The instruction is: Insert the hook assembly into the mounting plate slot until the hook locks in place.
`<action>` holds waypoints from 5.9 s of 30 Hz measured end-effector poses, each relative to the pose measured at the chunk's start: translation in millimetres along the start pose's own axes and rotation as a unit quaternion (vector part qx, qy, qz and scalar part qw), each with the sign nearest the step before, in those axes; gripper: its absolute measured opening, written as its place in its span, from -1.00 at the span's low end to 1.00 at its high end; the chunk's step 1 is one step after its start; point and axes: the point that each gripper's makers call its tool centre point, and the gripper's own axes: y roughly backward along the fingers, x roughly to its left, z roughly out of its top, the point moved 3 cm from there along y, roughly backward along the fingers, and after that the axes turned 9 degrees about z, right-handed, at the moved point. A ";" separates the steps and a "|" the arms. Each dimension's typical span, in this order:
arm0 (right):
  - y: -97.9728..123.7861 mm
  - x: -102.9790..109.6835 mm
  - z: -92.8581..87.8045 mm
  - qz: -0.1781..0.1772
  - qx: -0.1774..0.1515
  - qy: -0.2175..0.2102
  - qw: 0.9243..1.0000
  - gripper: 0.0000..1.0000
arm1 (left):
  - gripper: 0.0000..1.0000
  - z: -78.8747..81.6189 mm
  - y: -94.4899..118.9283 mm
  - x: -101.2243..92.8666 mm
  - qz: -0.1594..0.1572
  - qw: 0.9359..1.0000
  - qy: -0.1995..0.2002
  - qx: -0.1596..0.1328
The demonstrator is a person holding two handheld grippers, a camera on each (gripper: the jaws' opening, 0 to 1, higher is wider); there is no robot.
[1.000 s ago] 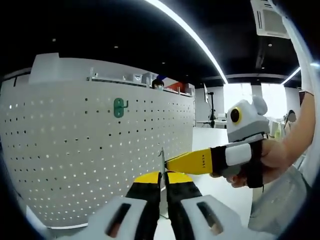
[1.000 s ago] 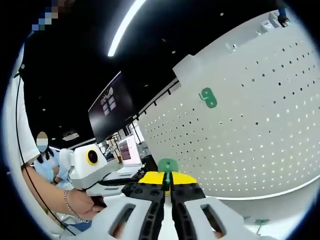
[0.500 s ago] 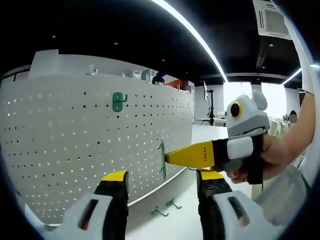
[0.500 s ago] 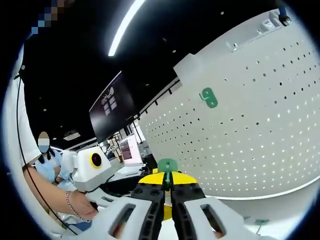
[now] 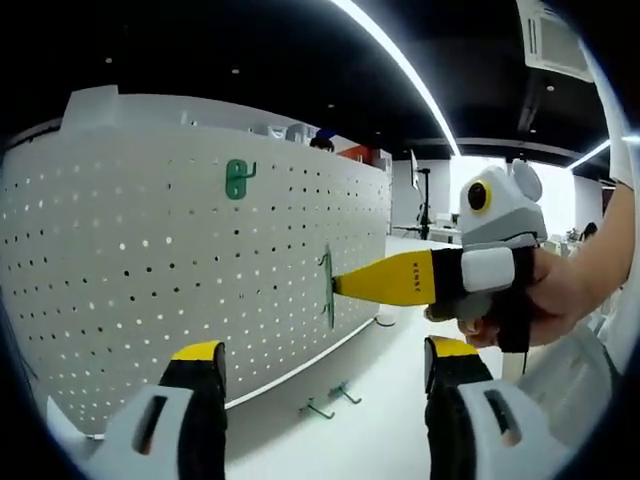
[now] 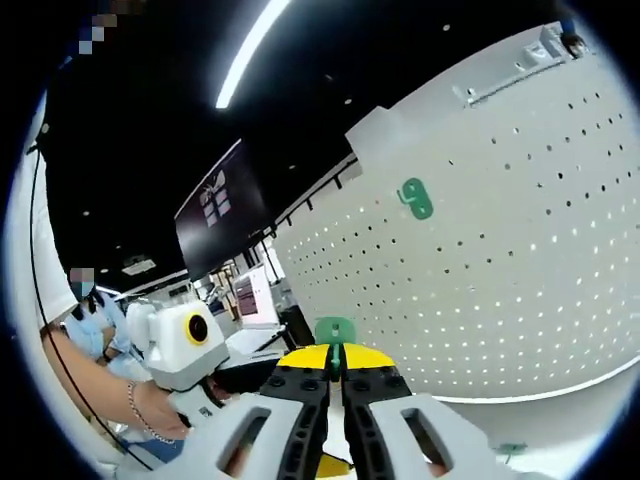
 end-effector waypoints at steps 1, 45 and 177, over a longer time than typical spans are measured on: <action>0.8 -2.1 0.6 -0.011 0.009 0.016 1.000 -0.99 | 0.62 -0.9 0.4 0.0 -0.001 1.000 0.002 0.001; -3.0 -77.3 66.8 -0.162 0.008 0.103 0.981 -0.99 | 0.54 -57.0 20.1 -7.6 0.000 0.999 -0.006 0.047; -44.3 -107.9 87.2 -0.185 -0.042 0.118 0.975 -0.45 | 0.46 -75.6 42.0 -5.2 0.019 0.998 0.002 0.059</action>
